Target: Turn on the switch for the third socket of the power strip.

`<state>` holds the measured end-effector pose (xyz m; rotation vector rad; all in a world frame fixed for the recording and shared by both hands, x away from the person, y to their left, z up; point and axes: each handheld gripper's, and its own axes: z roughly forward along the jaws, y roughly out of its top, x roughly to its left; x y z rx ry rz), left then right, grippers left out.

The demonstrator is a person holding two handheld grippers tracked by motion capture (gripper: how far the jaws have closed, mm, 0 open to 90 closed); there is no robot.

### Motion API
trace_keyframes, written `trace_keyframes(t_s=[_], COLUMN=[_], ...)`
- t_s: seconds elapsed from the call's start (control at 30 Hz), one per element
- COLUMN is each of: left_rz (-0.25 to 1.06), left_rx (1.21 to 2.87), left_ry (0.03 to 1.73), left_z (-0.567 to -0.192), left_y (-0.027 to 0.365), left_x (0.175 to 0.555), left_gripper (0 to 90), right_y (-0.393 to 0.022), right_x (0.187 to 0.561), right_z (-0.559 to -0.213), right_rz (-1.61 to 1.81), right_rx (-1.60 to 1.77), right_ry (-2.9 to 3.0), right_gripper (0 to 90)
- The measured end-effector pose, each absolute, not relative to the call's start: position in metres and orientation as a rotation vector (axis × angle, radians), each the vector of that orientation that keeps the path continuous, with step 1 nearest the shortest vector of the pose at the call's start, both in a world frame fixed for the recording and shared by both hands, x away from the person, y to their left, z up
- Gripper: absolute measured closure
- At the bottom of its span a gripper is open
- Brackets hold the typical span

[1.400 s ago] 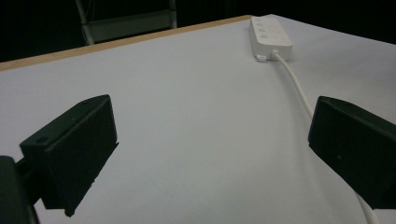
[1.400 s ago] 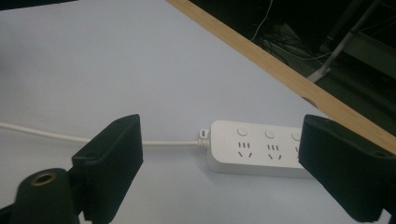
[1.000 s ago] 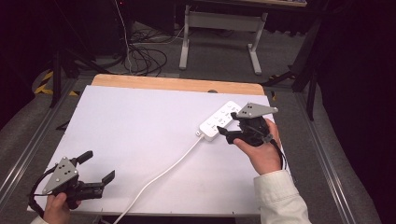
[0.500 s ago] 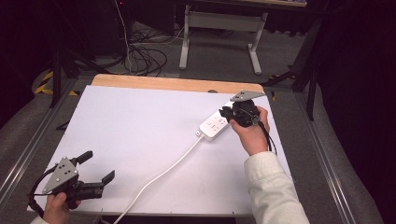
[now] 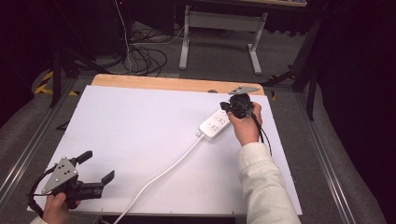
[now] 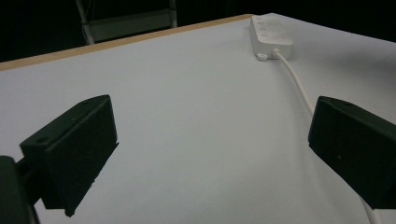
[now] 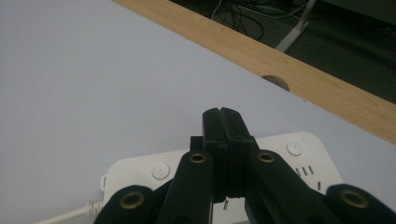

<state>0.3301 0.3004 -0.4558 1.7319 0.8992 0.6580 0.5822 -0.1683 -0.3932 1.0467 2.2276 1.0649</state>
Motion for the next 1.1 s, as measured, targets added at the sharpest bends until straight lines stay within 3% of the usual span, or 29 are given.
trace_keyframes(t_s=[1.1], left_rz=[0.648], left_rx=[1.731], left_ry=[0.902], left_z=[-0.456], left_y=[0.301], left_x=[0.331], left_gripper=[1.7], right_y=[-0.172], right_x=[0.627], right_z=[-0.445], right_rz=[0.975], right_rx=[1.189], right_ry=[2.174], right_gripper=[90.0])
